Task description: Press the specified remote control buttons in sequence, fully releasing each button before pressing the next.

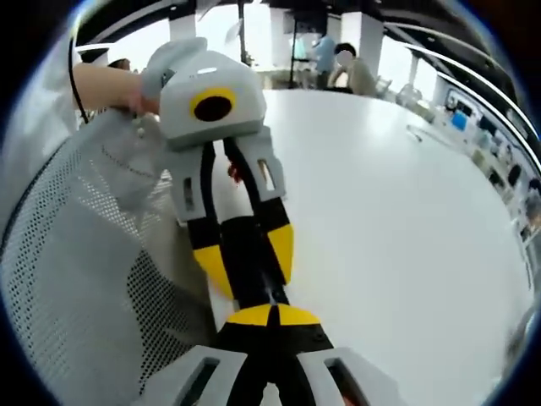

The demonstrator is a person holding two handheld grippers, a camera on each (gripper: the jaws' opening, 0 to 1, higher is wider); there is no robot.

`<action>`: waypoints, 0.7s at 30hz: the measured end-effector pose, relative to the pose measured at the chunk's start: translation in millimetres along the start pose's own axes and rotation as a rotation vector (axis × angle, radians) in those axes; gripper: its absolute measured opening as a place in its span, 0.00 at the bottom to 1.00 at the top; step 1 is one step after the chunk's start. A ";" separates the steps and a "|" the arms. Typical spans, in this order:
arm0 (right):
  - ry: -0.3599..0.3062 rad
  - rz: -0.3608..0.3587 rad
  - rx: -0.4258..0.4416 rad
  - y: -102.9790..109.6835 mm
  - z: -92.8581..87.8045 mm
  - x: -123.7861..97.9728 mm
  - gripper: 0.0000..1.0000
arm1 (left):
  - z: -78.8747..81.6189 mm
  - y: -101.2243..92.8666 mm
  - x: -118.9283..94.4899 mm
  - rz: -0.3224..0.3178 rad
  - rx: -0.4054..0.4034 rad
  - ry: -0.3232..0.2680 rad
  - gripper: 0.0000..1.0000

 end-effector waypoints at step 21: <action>0.002 -0.045 -0.148 5.7 -1.3 -1.1 0.00 | -0.8 -1.3 -8.3 0.004 -0.018 0.081 0.26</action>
Point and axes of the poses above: the point that each gripper's makers call its tool centre point, and the gripper's own axes: x roughly forward along the fingers, y roughly to its left, z roughly out of its top, the point moved 5 cm from there along -x, roughly backward along the fingers, and after that the axes turned 12 degrees about x, right-handed, at the moved point
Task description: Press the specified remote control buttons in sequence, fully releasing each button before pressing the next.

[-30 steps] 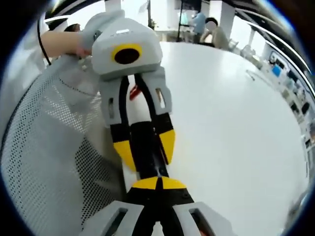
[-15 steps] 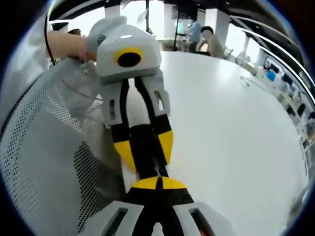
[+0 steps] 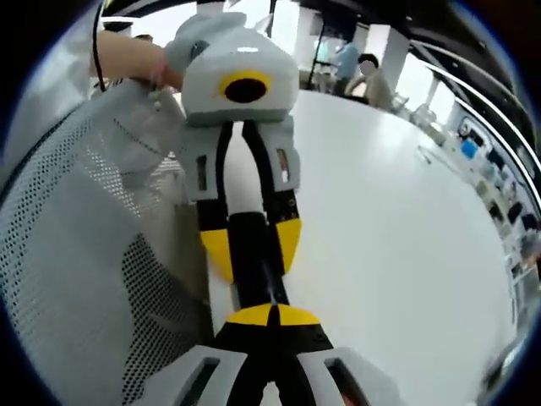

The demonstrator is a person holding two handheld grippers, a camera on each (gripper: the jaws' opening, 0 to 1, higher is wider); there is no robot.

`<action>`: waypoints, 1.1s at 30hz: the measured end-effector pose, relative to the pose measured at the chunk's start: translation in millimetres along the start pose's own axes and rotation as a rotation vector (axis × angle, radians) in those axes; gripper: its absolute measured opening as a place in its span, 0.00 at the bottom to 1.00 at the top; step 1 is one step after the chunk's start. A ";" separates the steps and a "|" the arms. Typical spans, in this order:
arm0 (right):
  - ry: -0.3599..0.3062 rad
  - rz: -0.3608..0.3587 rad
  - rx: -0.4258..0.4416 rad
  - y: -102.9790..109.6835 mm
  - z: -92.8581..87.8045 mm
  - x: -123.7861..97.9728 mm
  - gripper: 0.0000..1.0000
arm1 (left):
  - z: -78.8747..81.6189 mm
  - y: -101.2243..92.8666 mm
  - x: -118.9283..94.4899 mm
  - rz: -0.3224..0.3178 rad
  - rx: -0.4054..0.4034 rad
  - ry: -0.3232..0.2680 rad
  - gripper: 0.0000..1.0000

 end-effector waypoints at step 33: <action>0.143 0.092 -0.278 15.6 7.2 5.1 0.00 | 1.3 -0.4 0.5 -0.008 0.008 0.028 0.26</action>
Point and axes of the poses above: the point that each gripper's makers call its tool centre point, and the gripper's own axes: x roughly forward along the fingers, y roughly to its left, z roughly out of its top, the point moved 5 cm from there along -x, roughly backward along the fingers, and after that the axes turned 12 degrees about x, right-handed, at the moved point
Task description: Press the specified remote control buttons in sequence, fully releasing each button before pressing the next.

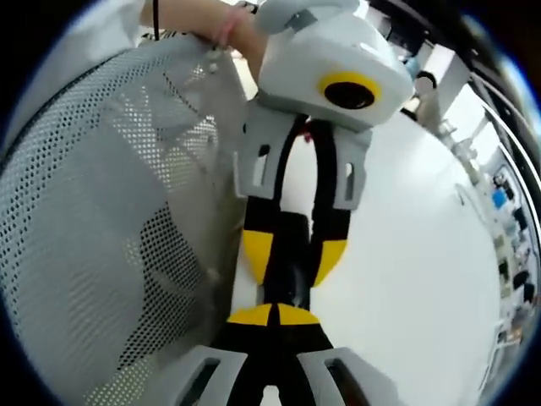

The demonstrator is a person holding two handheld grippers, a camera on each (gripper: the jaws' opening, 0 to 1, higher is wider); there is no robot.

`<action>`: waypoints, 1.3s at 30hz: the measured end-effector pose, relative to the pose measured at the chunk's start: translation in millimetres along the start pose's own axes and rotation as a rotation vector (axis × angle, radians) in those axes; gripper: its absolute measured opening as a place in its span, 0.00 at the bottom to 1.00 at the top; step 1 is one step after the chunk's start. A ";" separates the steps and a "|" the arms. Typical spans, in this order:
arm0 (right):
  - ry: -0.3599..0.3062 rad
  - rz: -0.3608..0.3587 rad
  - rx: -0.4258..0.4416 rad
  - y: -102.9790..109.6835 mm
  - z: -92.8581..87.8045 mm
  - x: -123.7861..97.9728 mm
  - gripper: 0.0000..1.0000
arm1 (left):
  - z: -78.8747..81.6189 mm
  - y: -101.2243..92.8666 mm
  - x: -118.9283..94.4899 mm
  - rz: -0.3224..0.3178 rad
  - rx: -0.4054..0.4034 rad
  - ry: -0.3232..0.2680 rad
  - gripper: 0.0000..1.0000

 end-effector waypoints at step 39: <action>-0.086 0.043 0.296 -14.8 1.6 1.1 0.00 | -1.1 -0.9 -0.1 0.015 -0.006 -0.020 0.26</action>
Point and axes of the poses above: the point that each gripper's makers call its tool centre point, and the gripper's own axes: x roughly forward along the fingers, y roughly to its left, z roughly out of its top, the point moved 5 cm from there along -x, roughly backward along the fingers, and after that the axes turned 12 degrees about x, right-handed, at the moved point
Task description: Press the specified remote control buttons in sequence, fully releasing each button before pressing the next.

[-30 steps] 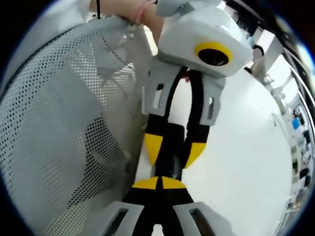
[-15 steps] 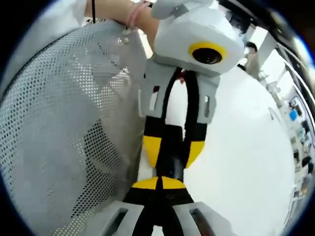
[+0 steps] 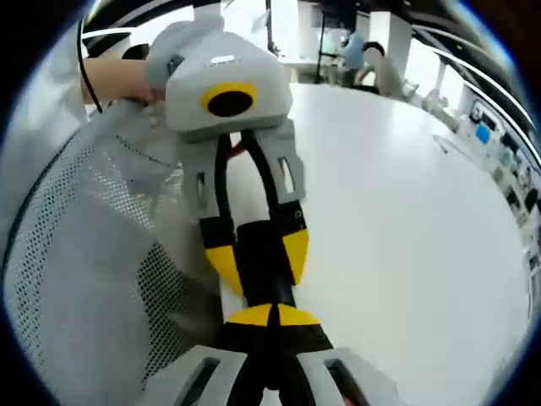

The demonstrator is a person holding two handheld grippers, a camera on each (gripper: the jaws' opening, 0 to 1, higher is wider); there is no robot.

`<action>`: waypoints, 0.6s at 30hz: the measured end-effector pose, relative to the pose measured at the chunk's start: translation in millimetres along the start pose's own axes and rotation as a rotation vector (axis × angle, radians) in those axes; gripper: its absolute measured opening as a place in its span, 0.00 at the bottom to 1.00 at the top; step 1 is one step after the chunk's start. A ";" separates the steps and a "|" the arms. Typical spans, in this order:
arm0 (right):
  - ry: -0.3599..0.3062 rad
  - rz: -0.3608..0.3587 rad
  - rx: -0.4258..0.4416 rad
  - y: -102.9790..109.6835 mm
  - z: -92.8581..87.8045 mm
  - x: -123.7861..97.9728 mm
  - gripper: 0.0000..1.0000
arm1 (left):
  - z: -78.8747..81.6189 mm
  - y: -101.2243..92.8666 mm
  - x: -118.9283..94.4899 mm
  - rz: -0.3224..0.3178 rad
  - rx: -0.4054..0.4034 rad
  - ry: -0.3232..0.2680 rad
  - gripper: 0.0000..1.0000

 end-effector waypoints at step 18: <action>0.100 0.024 -0.096 -2.3 2.6 -0.1 0.00 | 0.2 -0.1 0.1 0.001 -0.002 0.000 0.26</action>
Point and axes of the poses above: the point that each gripper's makers call its tool centre point, and the gripper's own axes: x roughly forward along the fingers, y roughly to its left, z roughly out of its top, the point moved 5 cm from there along -x, roughly backward along the fingers, and after that the axes turned 12 degrees about x, right-handed, at the moved point
